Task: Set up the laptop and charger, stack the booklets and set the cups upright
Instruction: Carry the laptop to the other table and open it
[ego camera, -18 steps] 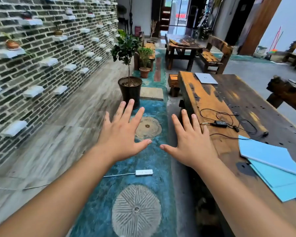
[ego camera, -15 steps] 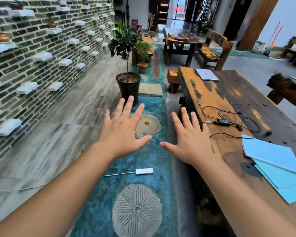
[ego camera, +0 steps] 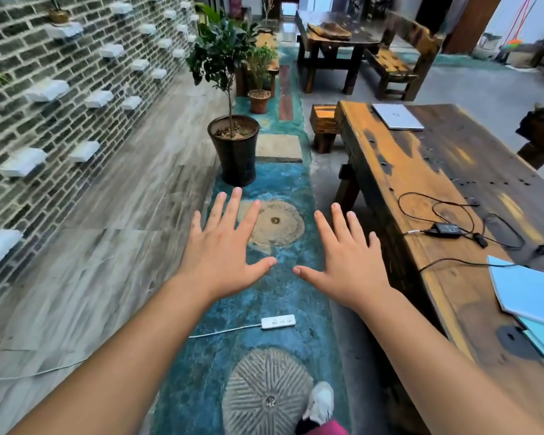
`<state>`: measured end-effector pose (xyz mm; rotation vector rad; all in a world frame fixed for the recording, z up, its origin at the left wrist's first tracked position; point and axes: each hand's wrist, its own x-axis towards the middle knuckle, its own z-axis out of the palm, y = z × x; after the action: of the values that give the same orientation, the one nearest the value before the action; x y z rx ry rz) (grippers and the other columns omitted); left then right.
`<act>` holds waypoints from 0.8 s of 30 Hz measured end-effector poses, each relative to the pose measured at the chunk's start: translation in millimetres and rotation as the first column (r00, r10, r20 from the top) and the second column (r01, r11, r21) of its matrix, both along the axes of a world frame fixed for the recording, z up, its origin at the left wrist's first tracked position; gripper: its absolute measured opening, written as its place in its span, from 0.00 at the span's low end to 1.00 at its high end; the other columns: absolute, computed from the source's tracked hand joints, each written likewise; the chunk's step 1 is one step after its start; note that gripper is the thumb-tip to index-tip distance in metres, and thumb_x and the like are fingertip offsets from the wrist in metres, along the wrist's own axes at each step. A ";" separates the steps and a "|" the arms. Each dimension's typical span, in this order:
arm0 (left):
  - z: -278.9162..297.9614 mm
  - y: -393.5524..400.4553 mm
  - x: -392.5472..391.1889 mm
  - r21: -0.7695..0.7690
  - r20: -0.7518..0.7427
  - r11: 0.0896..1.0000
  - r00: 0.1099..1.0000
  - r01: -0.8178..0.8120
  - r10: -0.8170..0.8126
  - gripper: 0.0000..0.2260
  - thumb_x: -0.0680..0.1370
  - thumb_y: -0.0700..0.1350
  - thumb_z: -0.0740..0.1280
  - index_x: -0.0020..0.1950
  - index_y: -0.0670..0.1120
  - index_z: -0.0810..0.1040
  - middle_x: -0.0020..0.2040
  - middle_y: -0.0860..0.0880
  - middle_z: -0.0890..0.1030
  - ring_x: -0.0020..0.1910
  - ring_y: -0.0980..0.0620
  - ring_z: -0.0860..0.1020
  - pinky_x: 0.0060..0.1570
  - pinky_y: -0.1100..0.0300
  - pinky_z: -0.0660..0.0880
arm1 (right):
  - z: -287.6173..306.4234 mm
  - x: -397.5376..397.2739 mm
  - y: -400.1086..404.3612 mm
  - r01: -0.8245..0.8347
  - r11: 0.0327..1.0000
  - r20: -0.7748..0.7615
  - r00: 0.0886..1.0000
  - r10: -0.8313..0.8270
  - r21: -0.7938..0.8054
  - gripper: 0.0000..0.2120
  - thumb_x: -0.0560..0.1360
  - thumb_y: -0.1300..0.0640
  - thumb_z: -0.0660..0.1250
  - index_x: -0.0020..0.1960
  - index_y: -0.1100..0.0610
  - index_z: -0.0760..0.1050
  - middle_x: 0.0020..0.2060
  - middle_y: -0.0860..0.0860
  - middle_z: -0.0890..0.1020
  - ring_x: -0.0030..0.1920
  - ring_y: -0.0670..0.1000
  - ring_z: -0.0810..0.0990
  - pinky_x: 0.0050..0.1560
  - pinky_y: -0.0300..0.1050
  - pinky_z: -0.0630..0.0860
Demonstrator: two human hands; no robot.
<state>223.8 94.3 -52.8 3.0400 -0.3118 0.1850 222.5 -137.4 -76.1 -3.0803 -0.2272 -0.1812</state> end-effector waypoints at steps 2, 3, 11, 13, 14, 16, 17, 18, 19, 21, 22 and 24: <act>-4.2 -5.6 26.2 0.002 -0.008 1.000 1.000 0.004 -0.004 0.45 0.68 0.76 0.47 0.78 0.59 0.36 0.80 0.50 0.34 0.79 0.48 0.36 0.74 0.38 0.45 | -7.8 26.6 -5.5 -0.002 1.000 -0.013 1.000 0.002 0.004 0.51 0.64 0.19 0.44 0.79 0.44 0.39 0.80 0.50 0.42 0.80 0.56 0.45 0.72 0.67 0.56; -5.9 -9.3 40.3 0.004 -0.009 1.000 1.000 0.004 -0.004 0.45 0.68 0.76 0.48 0.78 0.59 0.36 0.80 0.50 0.33 0.79 0.48 0.36 0.74 0.38 0.45 | -11.6 41.2 -9.2 -0.004 1.000 -0.019 1.000 0.004 0.009 0.51 0.64 0.19 0.44 0.79 0.44 0.39 0.80 0.50 0.41 0.80 0.56 0.45 0.72 0.66 0.56; -2.8 -55.6 181.8 0.034 -0.024 0.999 0.999 -0.033 0.034 0.45 0.68 0.75 0.49 0.79 0.58 0.37 0.79 0.49 0.33 0.79 0.48 0.36 0.76 0.38 0.45 | -23.4 191.2 -57.6 -0.039 0.998 -0.050 0.998 0.042 0.045 0.51 0.65 0.20 0.48 0.79 0.45 0.39 0.80 0.51 0.41 0.80 0.56 0.44 0.72 0.66 0.56; -1.6 -69.7 214.5 0.027 -0.029 0.999 0.999 -0.044 0.044 0.44 0.69 0.75 0.50 0.79 0.58 0.37 0.79 0.50 0.33 0.79 0.48 0.35 0.76 0.39 0.45 | -21.1 226.3 -71.2 -0.062 0.997 -0.058 0.996 0.065 0.051 0.51 0.65 0.20 0.48 0.79 0.45 0.39 0.80 0.51 0.40 0.80 0.56 0.44 0.72 0.66 0.56; -1.8 -76.6 230.4 0.028 -0.031 0.998 0.998 -0.049 0.050 0.44 0.69 0.75 0.50 0.79 0.58 0.37 0.79 0.50 0.33 0.79 0.48 0.35 0.76 0.38 0.45 | -20.0 243.5 -77.4 -0.075 0.996 -0.059 0.995 0.078 0.047 0.51 0.65 0.19 0.48 0.79 0.45 0.39 0.80 0.51 0.40 0.80 0.56 0.44 0.72 0.66 0.55; -3.3 -89.7 259.4 0.035 -0.039 0.998 0.997 -0.060 0.061 0.44 0.69 0.75 0.50 0.79 0.58 0.37 0.79 0.50 0.32 0.78 0.48 0.35 0.76 0.38 0.44 | -17.5 276.4 -88.4 -0.095 0.995 -0.065 0.993 0.098 0.038 0.51 0.65 0.19 0.47 0.79 0.45 0.39 0.80 0.51 0.39 0.80 0.56 0.44 0.72 0.67 0.55; -4.2 -95.8 272.7 0.036 -0.044 0.998 0.997 -0.060 0.062 0.44 0.69 0.75 0.50 0.79 0.58 0.36 0.79 0.50 0.32 0.78 0.48 0.35 0.75 0.38 0.44 | -16.1 291.6 -93.2 -0.098 0.995 -0.068 0.993 0.100 0.036 0.51 0.65 0.19 0.47 0.79 0.45 0.39 0.80 0.51 0.39 0.80 0.56 0.44 0.72 0.67 0.55; -5.3 -101.3 284.7 0.035 -0.048 0.998 0.997 -0.058 0.060 0.44 0.69 0.75 0.50 0.78 0.58 0.37 0.79 0.50 0.32 0.78 0.48 0.34 0.75 0.38 0.43 | -14.9 305.7 -97.3 -0.099 0.994 -0.069 0.992 0.101 0.037 0.51 0.65 0.19 0.47 0.79 0.45 0.39 0.80 0.51 0.39 0.80 0.56 0.44 0.72 0.67 0.55; -6.4 -105.9 296.2 0.035 -0.051 0.998 0.997 -0.054 0.055 0.44 0.69 0.75 0.50 0.78 0.59 0.37 0.79 0.50 0.32 0.78 0.49 0.34 0.75 0.39 0.43 | -14.3 318.8 -100.5 -0.100 0.994 -0.069 0.992 0.103 0.039 0.51 0.65 0.19 0.46 0.79 0.45 0.38 0.80 0.51 0.40 0.80 0.56 0.43 0.72 0.67 0.55; -8.0 -112.6 320.5 0.045 -0.053 0.998 0.998 -0.042 0.044 0.44 0.69 0.75 0.50 0.78 0.59 0.36 0.79 0.50 0.32 0.78 0.49 0.34 0.75 0.39 0.42 | -13.7 344.1 -104.3 -0.105 0.994 -0.064 0.992 0.107 0.044 0.51 0.65 0.19 0.46 0.79 0.45 0.38 0.80 0.51 0.40 0.80 0.56 0.44 0.72 0.67 0.55; -8.3 -115.0 333.7 0.050 -0.053 0.998 0.998 -0.037 0.040 0.44 0.70 0.75 0.50 0.78 0.58 0.36 0.79 0.49 0.32 0.78 0.49 0.34 0.75 0.40 0.42 | -13.5 356.3 -105.4 -0.107 0.993 -0.059 0.992 0.109 0.044 0.51 0.65 0.19 0.45 0.79 0.45 0.38 0.80 0.51 0.40 0.80 0.56 0.44 0.72 0.67 0.55; -8.2 -118.0 361.8 0.048 -0.053 0.998 0.998 -0.030 0.033 0.44 0.71 0.75 0.51 0.79 0.58 0.36 0.79 0.49 0.32 0.78 0.48 0.34 0.74 0.40 0.42 | -13.8 380.6 -106.8 -0.105 0.993 -0.057 0.993 0.107 0.048 0.51 0.64 0.19 0.44 0.79 0.45 0.38 0.80 0.51 0.40 0.80 0.56 0.44 0.72 0.67 0.55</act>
<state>585.6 -23.7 -60.9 3.0916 -0.2687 0.0992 603.1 -244.2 -89.9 -3.0139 -0.3776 -0.0888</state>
